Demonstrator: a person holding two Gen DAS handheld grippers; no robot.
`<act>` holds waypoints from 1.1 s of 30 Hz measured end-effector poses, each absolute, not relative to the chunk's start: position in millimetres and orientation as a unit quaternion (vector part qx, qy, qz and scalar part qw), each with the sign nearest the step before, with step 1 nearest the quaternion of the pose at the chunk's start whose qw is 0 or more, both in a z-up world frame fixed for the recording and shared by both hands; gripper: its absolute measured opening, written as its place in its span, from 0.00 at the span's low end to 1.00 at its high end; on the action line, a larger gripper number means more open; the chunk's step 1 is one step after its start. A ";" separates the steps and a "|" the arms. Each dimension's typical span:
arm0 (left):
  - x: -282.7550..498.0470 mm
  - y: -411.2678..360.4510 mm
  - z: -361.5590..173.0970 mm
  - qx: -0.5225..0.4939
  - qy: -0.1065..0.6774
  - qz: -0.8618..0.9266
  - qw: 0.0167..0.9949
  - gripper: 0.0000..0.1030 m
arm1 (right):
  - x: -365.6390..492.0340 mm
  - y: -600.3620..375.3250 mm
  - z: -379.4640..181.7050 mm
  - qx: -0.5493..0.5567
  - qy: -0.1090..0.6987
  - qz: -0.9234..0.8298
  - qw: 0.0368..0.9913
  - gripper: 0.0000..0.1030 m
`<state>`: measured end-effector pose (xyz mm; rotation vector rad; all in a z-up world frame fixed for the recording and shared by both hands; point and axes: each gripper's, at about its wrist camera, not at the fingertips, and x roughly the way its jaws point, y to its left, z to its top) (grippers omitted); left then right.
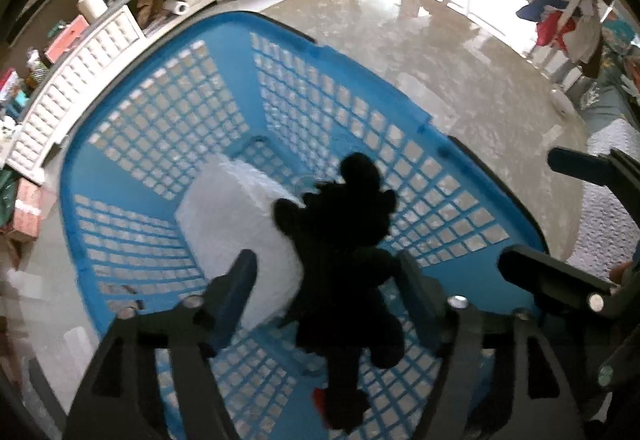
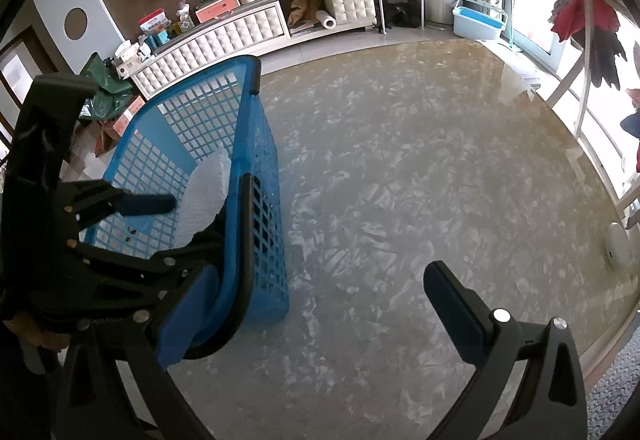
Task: Organize soft objects
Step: 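Lower the plush toy into the basket and open the left gripper, then reach the right gripper to the white fluffy cloth and grasp it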
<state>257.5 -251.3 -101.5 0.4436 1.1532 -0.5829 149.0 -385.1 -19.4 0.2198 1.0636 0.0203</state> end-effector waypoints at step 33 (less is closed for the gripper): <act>131.4 -76.0 28.5 0.114 0.406 -0.194 0.886 1.00 | 102.7 -263.2 56.5 0.039 0.464 0.105 0.879 1.00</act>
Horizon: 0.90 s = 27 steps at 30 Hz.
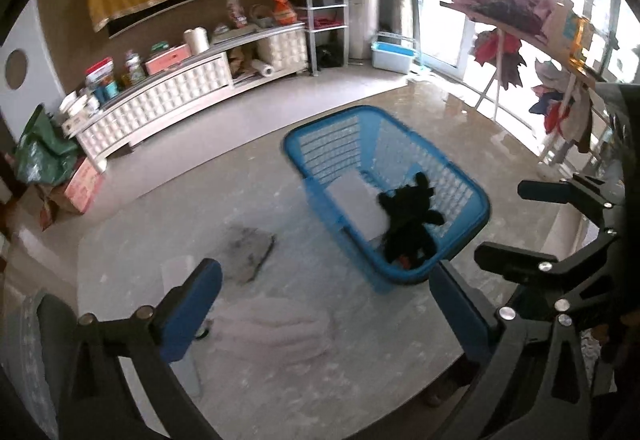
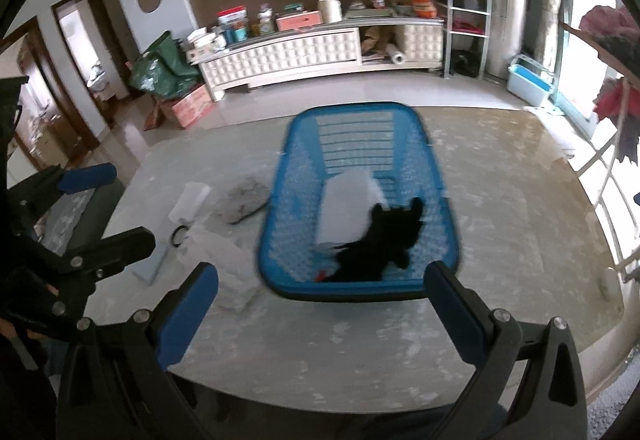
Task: Organize soft objects
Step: 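Reach the right gripper to the white fluffy cloth and grasp it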
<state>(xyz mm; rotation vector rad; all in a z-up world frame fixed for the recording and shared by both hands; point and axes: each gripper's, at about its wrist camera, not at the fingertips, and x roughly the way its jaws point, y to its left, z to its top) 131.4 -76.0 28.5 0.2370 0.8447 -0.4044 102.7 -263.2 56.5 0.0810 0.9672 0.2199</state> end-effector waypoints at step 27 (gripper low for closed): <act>123.9 82.8 -45.7 0.033 0.474 -0.093 0.875 1.00 | 152.9 -109.9 -14.8 -0.066 0.530 0.223 0.816 1.00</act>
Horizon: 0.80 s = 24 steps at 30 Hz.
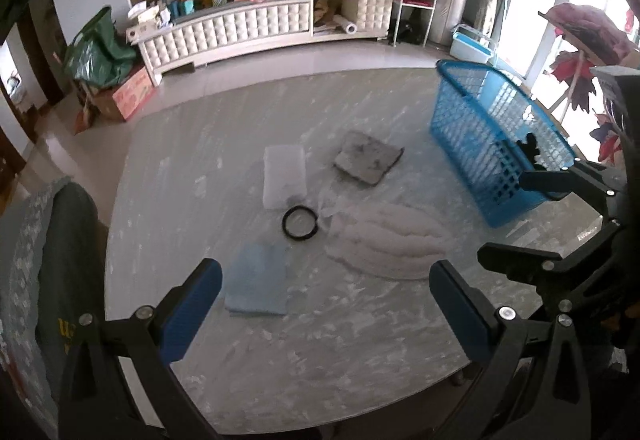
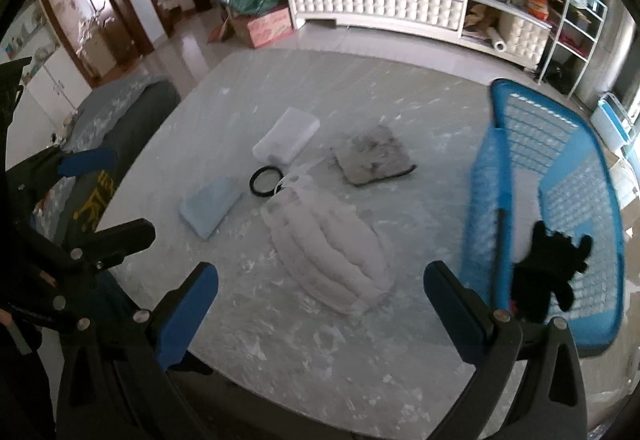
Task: Organize soft objects
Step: 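Reach the right gripper to the white fluffy cloth and grasp it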
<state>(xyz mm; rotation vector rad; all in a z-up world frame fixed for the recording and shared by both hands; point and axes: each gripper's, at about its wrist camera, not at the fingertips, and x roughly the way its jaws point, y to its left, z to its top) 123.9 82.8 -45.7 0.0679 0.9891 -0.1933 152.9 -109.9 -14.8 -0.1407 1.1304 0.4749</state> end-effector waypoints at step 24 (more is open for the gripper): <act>183.9 123.5 -146.3 -0.005 0.541 -0.098 0.835 1.00 | 216.4 -61.3 -124.7 -0.117 0.594 0.225 0.764 1.00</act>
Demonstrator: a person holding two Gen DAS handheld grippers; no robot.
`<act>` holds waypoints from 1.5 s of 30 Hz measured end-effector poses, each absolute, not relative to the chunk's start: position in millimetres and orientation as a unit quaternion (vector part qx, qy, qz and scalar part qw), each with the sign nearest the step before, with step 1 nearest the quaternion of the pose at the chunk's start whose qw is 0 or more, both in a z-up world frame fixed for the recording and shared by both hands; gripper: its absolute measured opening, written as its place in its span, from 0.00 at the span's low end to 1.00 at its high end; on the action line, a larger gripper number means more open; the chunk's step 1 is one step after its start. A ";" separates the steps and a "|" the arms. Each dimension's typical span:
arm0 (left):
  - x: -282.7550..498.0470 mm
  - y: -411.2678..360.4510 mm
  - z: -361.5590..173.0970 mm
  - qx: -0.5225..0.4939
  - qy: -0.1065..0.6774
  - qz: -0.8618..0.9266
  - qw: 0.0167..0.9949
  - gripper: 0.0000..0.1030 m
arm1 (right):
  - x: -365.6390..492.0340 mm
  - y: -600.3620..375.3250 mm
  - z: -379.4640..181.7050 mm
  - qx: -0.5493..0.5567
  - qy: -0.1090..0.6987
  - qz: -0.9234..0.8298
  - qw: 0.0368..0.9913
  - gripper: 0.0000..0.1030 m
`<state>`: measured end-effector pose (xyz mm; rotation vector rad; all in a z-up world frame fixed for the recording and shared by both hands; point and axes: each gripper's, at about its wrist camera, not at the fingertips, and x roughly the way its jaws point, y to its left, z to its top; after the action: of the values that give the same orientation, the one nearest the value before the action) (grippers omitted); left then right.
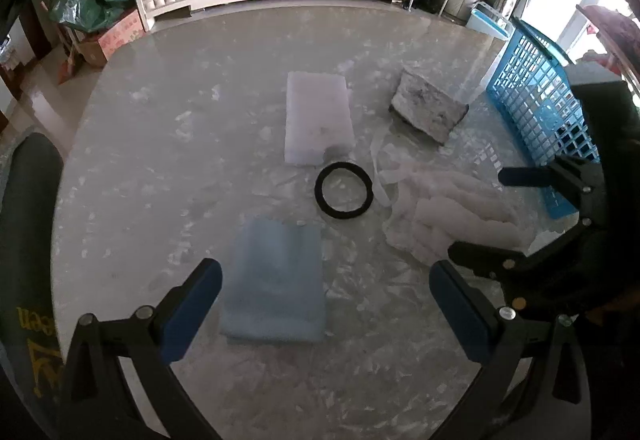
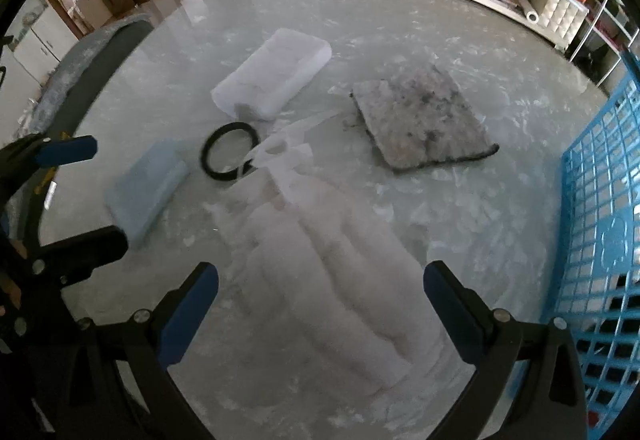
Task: Organize soft objects
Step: 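Reach the right gripper to the white fluffy cloth and grasp it, then carry the fluffy cloth to the basket with the right gripper while the left reaches the ring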
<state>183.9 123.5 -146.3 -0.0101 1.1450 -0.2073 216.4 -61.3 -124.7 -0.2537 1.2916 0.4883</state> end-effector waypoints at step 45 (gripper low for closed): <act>222.4 113.7 -172.7 0.002 0.569 -0.094 0.817 1.00 | 189.1 -129.6 -47.8 -0.032 0.544 0.224 0.808 0.25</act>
<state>222.4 113.7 -172.7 0.0041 1.2138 -0.2005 189.1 -129.6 -47.8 -0.0685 1.1626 0.4796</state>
